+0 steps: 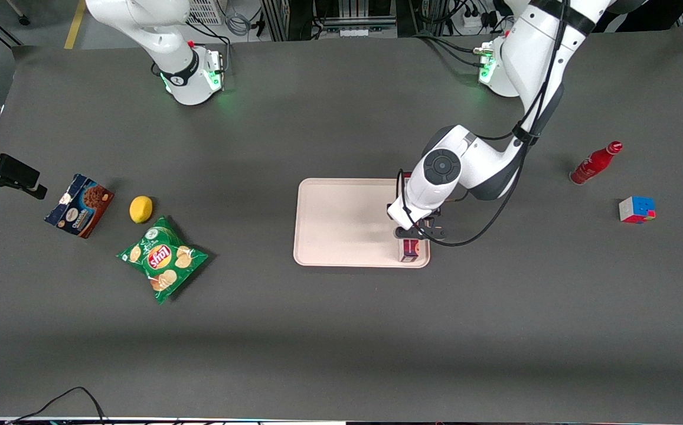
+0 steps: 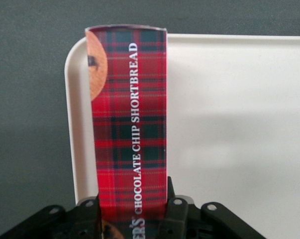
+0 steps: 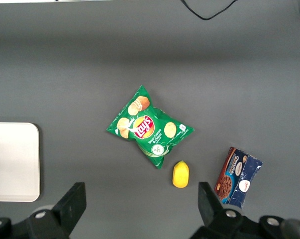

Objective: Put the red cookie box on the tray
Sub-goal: 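Lower the held box onto the tray surface with the left gripper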

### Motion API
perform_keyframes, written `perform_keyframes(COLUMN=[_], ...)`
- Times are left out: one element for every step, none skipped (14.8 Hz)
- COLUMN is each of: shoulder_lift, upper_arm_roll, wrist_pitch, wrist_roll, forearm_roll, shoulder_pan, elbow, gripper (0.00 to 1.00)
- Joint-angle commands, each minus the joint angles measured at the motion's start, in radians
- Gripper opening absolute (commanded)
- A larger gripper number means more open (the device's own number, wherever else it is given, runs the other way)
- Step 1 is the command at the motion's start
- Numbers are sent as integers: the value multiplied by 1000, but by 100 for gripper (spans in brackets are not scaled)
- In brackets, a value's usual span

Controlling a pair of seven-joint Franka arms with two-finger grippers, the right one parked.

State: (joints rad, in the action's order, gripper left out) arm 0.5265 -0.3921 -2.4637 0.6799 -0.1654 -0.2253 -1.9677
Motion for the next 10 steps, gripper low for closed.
perform_keyframes(shoulder_lift=[-16,-16,-16,-16,-16,-14,-13,-13,-13,-13], upper_arm_roll=[-2,-2,-2,-2,-2,-2,-2,-2,-2,-2], wrist_pitch=[-14,-12,-12,-12,-12,-12,-12,-12,-12,-12], wrist_roll=[27,27,27,27,27,27,26,26,26,26], forearm_roll=[-17,-17,-17,-17,-17,-17,-17,-17,-17,-17], shoulder_pan=[4,6,6,6,6,6,6,6,6,7], elbow=[-16,-14,-14,-14,-14,-14,-14,-14,-14,-13], gripper=[99,100,100,100,100,100,100,100,100,100])
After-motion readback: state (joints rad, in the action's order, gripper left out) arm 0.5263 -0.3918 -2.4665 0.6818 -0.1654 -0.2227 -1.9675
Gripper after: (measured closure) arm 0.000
